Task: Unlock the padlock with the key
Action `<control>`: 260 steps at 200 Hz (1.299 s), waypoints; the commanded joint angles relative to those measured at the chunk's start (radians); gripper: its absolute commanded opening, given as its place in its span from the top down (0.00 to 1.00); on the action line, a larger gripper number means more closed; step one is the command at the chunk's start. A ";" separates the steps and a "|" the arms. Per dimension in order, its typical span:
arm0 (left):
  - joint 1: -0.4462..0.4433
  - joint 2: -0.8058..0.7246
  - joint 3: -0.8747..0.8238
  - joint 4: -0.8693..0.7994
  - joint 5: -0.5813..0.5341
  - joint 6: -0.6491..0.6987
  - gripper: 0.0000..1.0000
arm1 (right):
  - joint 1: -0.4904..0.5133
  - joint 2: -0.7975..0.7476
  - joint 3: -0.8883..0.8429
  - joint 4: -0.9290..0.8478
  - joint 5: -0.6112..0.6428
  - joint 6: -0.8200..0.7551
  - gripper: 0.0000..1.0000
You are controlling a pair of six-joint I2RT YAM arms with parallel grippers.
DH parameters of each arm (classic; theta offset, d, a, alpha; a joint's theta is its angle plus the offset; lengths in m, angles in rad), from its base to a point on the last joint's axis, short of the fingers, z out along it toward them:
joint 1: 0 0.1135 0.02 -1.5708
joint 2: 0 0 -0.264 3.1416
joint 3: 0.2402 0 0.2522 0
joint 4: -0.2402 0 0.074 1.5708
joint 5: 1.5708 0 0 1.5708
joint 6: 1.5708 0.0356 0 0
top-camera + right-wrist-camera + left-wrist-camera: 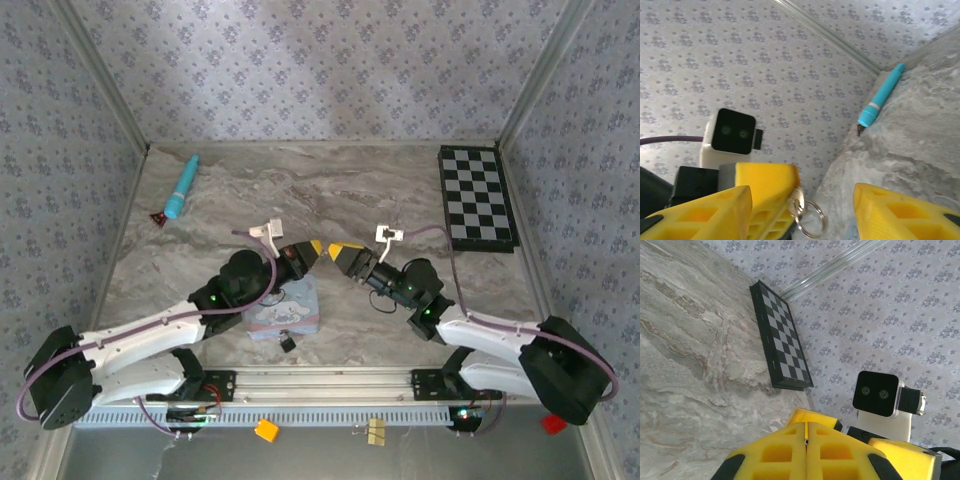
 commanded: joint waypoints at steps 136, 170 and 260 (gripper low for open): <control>0.001 0.012 0.016 0.103 0.040 -0.055 1.00 | -0.007 0.090 0.042 0.179 -0.128 0.111 0.63; 0.001 0.014 0.017 0.100 0.043 -0.055 1.00 | -0.014 0.090 0.055 0.166 -0.137 0.111 0.72; 0.000 0.035 0.014 0.125 0.072 -0.071 1.00 | -0.035 0.110 0.068 0.187 -0.163 0.149 0.98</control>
